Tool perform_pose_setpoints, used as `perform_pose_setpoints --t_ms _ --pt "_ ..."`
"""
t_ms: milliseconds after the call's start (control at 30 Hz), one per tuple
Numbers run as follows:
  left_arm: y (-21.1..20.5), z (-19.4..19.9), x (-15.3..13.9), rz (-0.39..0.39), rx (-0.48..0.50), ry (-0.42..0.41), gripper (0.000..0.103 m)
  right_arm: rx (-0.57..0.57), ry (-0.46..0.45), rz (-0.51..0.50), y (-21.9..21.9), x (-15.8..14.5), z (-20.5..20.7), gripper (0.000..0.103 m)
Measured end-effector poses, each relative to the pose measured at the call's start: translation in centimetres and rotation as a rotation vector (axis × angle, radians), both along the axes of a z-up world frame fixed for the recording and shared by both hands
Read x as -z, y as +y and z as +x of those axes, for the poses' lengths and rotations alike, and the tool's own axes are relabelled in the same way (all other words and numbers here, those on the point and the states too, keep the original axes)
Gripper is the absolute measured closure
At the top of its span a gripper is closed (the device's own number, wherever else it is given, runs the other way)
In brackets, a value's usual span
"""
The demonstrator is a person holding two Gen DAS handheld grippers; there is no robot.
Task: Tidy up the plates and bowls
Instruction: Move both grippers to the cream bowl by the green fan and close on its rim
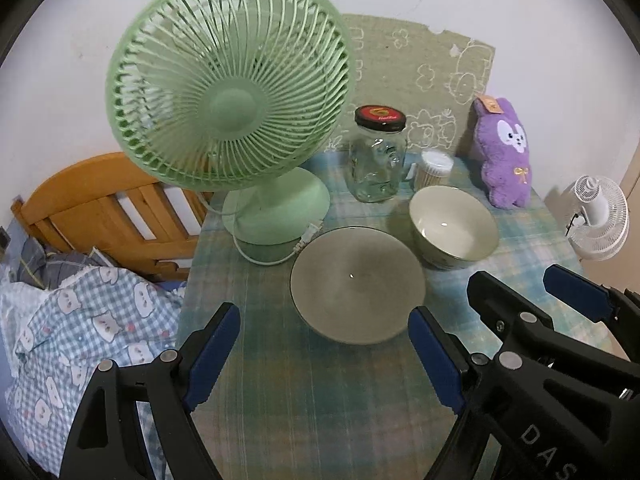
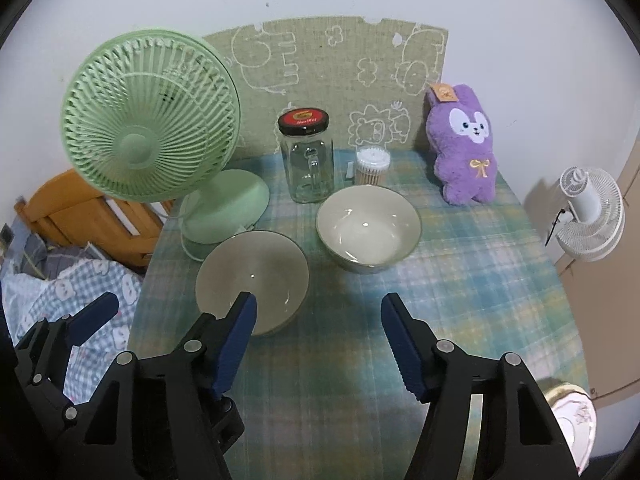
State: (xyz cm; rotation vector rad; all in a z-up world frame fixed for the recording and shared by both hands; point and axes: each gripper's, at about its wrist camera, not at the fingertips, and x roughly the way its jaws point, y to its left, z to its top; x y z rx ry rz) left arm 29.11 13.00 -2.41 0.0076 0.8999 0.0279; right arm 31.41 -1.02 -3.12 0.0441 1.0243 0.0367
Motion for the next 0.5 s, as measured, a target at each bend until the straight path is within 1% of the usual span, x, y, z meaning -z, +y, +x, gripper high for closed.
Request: perform_pose_setpoints --t_ms 200,300,500 --pt "0.9 2.4 2.7 -0.002 0.0 0.008 0.018 -0.019 0.022 -0.05 1.5 2.9 2.6 0.037" --pt "1.1 3.4 4.0 -0.008 0.007 0.025 0.023 -0.027 0.039 -0.059 2.3 4.6 3.8 0.04" --pt "1.8 5.4 6.3 -0.018 -0.003 0.055 0.03 -0.009 0.065 -0.051 2.8 7.3 5.7 0.041"
